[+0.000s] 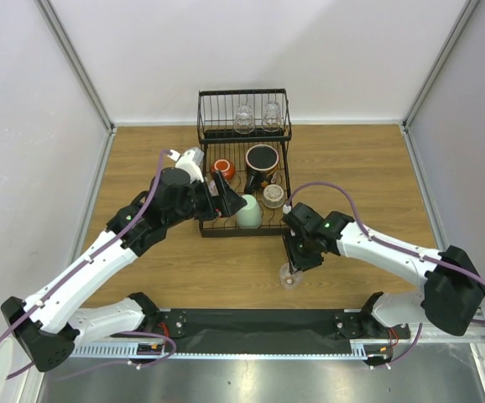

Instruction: Load the cups into the dish rack

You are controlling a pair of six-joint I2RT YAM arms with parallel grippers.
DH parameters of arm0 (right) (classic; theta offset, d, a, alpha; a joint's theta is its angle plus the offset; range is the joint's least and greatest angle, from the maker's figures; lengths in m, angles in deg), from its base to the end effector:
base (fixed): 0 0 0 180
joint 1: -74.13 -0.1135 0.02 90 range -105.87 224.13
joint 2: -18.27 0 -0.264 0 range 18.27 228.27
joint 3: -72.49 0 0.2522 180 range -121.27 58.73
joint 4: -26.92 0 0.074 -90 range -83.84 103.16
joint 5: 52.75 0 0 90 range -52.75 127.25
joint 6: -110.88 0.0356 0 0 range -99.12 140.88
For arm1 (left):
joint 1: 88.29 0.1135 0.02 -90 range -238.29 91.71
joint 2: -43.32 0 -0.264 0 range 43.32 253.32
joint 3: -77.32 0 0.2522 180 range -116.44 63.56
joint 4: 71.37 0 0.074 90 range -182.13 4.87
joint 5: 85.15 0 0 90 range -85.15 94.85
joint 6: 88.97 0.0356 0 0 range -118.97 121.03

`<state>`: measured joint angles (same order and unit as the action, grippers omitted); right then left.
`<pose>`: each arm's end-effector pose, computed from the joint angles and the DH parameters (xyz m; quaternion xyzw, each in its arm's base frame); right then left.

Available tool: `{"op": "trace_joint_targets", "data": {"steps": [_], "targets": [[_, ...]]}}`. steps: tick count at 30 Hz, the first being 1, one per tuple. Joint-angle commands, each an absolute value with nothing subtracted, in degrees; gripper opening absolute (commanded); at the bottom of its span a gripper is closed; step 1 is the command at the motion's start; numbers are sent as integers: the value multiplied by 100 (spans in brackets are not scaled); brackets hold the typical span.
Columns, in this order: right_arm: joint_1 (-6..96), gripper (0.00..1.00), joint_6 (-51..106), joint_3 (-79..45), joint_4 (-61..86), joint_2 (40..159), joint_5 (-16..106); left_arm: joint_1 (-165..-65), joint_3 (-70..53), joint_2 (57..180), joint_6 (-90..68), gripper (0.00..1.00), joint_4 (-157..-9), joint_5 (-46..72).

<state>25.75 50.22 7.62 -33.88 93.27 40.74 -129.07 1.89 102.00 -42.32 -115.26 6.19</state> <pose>0.1549 0.1777 0.2206 -0.1680 0.9713 0.1273 0.1101 0.1674 -0.1455 0.3617 -0.0130 0.8531 -0.3567 0.3804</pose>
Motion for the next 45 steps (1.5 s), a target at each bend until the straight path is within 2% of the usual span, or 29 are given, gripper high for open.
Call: {"op": "trace_joint_targets", "data": {"steps": [1,5,6,8,9,12,19,24,28,35,42,45], "targets": [[2518,39,4980,846,-3210,9403,4007,-12872,-95,10089,-4212,90,-11457,705],[2518,28,4962,837,-3219,9403,3954,-12872,-139,10098,-4142,91,-11291,818],[2518,21,4962,802,-3228,9411,3945,-12872,-130,10089,-4142,91,-11229,923],[2509,15,4953,689,-3280,9412,3866,-12872,-174,10116,-4142,91,-11037,1021],[2509,9,4962,636,-3298,9412,3840,-12872,-226,10124,-4142,92,-11001,1082],[2518,0,4927,416,-3307,9482,3796,-12872,-393,10212,-4194,97,-11026,1030],[2526,0,4646,-796,-3570,9632,3506,-12855,-1351,10441,-4501,100,-11484,511],[2562,0,4330,-2009,-3632,9465,3163,-12495,-1212,10292,-5318,98,-11098,932],[2640,0,4145,-2887,-3343,9245,3127,-12091,-694,10177,-6231,97,-10152,1530],[3053,0,4206,-3355,-2683,8972,3829,-12055,-262,10239,-7200,98,-8848,1864],[3247,0,4373,-3092,-1779,8586,4015,-12046,-34,10414,-8087,98,-7986,2137],[3273,0,4391,-3013,-1620,8437,3945,-12046,62,10537,-8526,93,-7855,2234]]}}
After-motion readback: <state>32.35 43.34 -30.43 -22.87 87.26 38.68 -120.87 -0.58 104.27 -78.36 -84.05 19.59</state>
